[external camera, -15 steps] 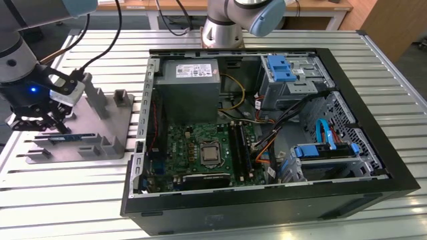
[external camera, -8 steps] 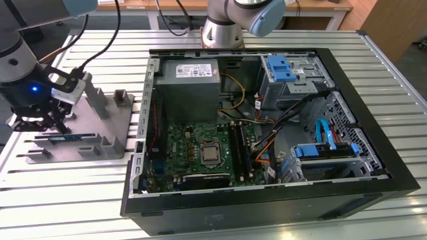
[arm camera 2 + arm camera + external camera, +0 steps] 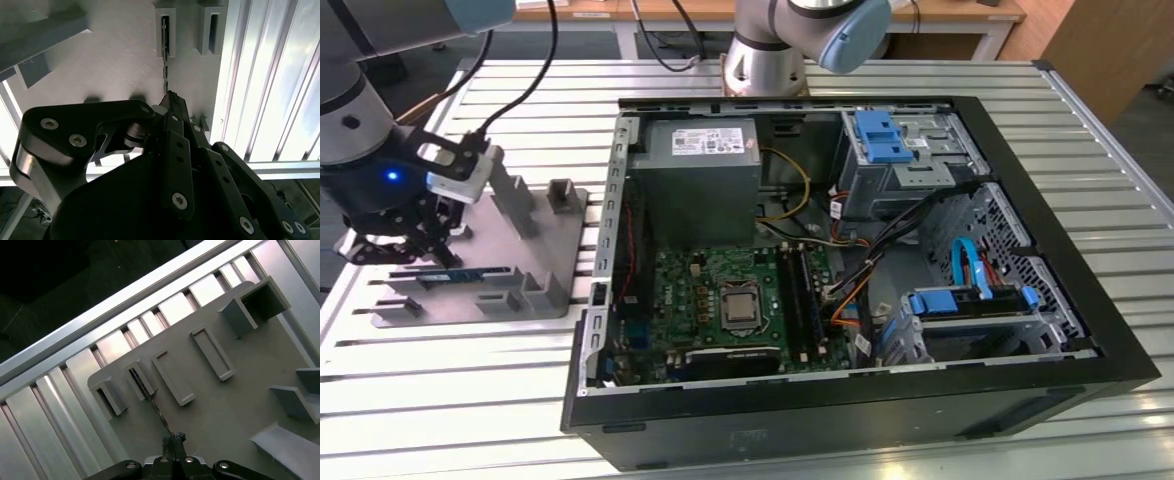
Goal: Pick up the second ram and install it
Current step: 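Pick up the second ram and move it above second insertion slot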
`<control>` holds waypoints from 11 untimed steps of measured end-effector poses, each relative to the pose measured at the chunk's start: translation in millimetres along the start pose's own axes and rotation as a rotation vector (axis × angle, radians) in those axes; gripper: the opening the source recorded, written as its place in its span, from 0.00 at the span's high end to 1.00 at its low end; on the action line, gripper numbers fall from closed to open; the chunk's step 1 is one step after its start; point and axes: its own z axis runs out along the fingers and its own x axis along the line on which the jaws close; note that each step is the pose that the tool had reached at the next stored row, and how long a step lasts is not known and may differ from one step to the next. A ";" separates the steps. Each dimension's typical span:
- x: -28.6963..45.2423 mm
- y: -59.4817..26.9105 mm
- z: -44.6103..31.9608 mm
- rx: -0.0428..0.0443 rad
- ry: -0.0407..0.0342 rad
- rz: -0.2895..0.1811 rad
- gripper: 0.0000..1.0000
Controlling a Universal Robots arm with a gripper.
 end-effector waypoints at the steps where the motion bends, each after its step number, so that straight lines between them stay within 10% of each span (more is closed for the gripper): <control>1: 0.0 0.0 0.0 0.0002 0.0003 -0.009 0.90; 11: 0.0 0.0 0.0 0.0023 0.0033 -0.094 0.90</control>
